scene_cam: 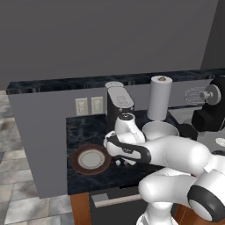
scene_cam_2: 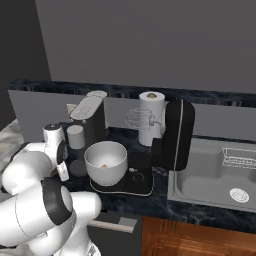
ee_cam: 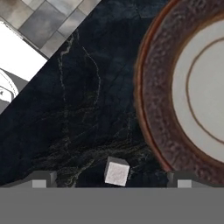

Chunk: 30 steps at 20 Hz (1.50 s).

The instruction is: Add butter and sugar cubes to the stand mixer bowl and then turn on the stand mixer to begin making frosting.

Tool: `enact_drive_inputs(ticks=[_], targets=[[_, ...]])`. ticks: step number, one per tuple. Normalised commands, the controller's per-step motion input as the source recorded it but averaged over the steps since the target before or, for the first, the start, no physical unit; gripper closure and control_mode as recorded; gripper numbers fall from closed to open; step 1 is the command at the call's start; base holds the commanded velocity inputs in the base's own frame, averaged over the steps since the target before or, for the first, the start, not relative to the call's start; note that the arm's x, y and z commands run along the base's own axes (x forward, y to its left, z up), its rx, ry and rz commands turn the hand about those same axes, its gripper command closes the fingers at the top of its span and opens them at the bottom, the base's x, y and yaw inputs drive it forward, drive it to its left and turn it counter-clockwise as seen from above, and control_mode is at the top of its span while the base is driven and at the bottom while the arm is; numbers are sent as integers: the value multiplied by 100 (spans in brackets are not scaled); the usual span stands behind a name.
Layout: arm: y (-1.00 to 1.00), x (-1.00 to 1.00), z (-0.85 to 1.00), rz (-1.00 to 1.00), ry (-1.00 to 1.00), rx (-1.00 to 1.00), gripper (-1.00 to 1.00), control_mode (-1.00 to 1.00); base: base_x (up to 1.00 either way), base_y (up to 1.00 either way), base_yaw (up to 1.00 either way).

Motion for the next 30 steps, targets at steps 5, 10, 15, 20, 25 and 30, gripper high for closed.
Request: enact_drive_inputs(ticks=[5,10,15,20,25,30], targets=[[-12,-2,0,0,0,0,-100,-100,0,0,0],[-3,0,0,0,0,0,-100,-100,0,0,0],[0,0,-6,0,0,0,-100,-100,0,0,0],[0,0,-6,-1,0,0,-100,-100,0,0,0],[0,0,0,-5,1,0,-100,-100,0,0,0],[3,0,0,-7,3,0,-100,-100,0,0,0]])
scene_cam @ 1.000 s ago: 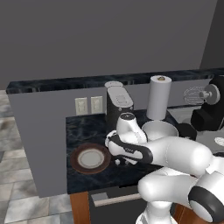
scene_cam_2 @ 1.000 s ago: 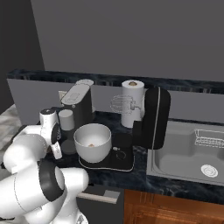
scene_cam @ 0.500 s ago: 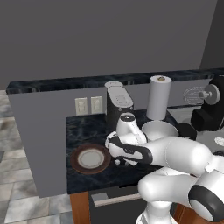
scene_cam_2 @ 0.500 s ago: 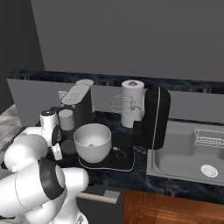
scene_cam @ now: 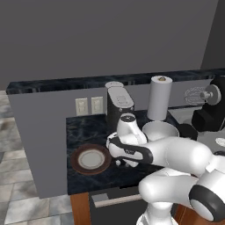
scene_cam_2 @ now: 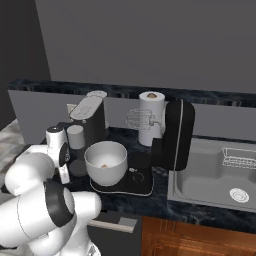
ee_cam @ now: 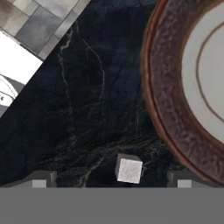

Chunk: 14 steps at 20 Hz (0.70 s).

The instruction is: Add butter and sugar cubes to the stand mixer bowl and then turn on the stand mixer to begin making frosting.

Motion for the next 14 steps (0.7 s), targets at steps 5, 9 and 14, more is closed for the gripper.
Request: enact_drive_inputs(ticks=[5,9,14], targets=[[0,1,0,-7,2,0,-100,-100,0,0,0],[1,11,0,-6,2,0,-100,-100,0,0,0],[0,18,0,-1,0,0,-100,-100,0,0,0]])
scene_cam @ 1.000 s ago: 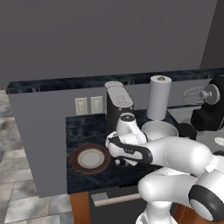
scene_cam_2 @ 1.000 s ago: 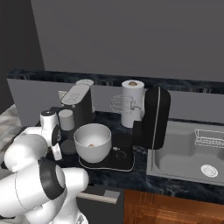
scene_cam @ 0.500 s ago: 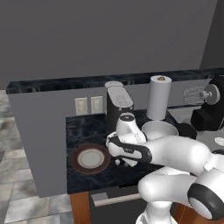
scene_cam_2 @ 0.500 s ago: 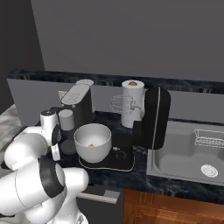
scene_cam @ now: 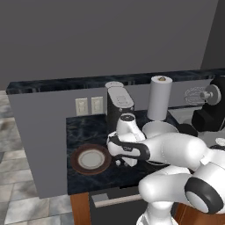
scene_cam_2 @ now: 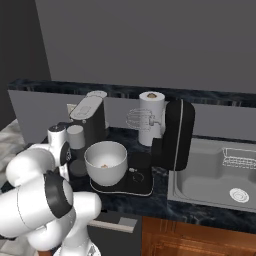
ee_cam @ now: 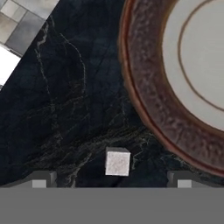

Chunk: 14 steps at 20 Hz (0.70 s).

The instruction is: Add butter and sugar cubes to the stand mixer bowl and then turn on the stand mixer to begin making frosting.

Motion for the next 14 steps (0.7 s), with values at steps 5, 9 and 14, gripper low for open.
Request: enact_drive_inputs(ticks=[5,9,14], targets=[[0,4,0,0,2,0,-100,-100,0,0,0],[2,0,-1,0,4,0,-100,-100,0,0,0],[6,-5,-3,0,5,0,-100,-100,0,0,0]])
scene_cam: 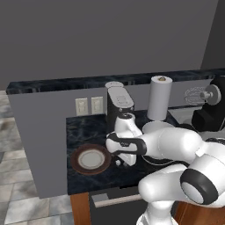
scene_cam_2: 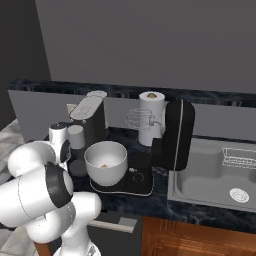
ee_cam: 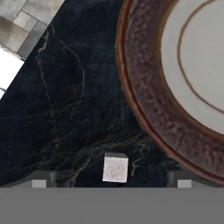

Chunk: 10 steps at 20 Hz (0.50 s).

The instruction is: Add butter and sugar cubes to the stand mixer bowl and then turn on the stand mixer to begin making frosting.

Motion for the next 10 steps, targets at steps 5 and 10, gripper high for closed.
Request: enact_drive_inputs(ticks=[5,10], targets=[[2,-16,-2,0,2,0,-100,-100,0,0,0],[0,-22,-1,0,0,0,-100,-100,0,0,0]])
